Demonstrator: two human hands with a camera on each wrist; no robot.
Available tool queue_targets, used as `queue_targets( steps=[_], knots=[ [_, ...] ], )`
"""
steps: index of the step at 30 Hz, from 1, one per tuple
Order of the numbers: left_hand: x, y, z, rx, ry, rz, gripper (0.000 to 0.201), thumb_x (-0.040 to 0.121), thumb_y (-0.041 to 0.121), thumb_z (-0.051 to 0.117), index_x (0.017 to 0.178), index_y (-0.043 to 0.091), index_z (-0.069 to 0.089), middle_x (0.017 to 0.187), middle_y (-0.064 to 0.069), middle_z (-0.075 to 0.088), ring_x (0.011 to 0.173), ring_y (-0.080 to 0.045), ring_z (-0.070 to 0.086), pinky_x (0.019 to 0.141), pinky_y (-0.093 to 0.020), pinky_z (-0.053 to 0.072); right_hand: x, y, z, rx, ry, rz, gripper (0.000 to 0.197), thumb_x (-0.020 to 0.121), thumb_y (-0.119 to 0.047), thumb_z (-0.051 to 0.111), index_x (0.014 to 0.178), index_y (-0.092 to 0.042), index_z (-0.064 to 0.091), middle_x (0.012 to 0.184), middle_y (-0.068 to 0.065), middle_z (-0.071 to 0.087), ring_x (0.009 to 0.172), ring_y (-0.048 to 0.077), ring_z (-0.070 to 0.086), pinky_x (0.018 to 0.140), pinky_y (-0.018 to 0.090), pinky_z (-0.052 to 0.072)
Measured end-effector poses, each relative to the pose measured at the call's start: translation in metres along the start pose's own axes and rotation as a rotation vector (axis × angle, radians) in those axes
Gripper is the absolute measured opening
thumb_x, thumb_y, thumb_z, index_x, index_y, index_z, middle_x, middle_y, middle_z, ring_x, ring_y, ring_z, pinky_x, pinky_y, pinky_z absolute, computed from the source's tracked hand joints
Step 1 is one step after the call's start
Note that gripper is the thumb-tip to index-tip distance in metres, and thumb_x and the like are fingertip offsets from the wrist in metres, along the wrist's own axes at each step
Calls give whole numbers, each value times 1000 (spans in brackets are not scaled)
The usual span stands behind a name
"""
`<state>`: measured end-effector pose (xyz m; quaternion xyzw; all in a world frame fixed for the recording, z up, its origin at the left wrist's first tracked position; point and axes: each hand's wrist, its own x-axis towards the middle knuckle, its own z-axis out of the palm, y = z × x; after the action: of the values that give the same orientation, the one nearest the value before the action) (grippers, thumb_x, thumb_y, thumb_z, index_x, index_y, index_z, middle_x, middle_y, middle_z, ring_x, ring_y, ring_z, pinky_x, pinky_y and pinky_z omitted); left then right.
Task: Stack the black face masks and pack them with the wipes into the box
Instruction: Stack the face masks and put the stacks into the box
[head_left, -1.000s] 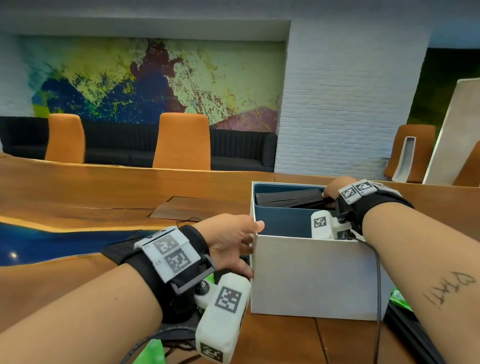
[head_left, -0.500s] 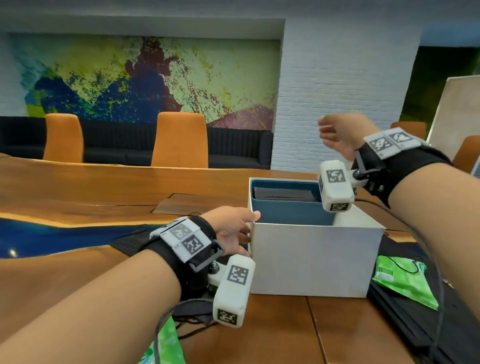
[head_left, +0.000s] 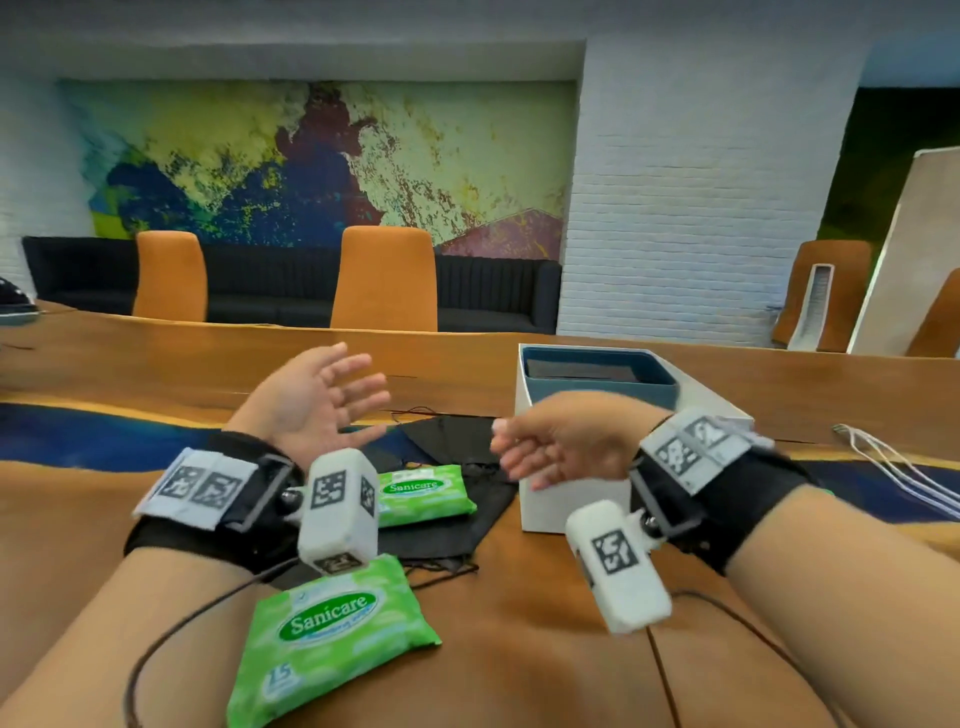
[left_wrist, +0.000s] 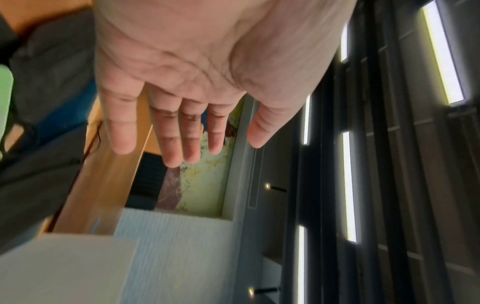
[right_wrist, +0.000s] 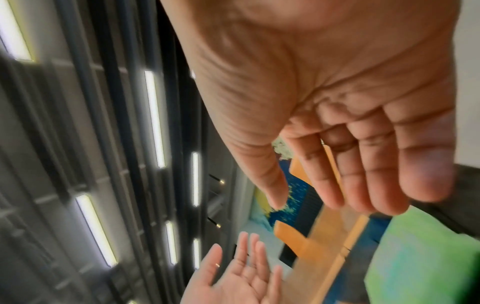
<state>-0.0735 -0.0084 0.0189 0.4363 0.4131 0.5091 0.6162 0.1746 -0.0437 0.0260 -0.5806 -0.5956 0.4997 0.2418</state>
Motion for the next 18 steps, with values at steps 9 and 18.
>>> queue_targets(
  steps=[9,18],
  knots=[
    [28,-41,-39,91,127,-231,31,95,40,47,107,13,57,101,-10,57,93,-24,55,95,-48,40,48,29,53,-229,105,325,34,89,-33,63,111,-8,56,79,3,52,66,13,50,60,26,45],
    [54,-37,-59,575,239,-338,46,99,30,47,136,5,42,109,-15,54,99,-31,54,88,-40,45,72,14,61,-422,90,463,35,86,-36,68,88,-3,57,75,10,62,67,19,59,63,28,47]
  ],
)
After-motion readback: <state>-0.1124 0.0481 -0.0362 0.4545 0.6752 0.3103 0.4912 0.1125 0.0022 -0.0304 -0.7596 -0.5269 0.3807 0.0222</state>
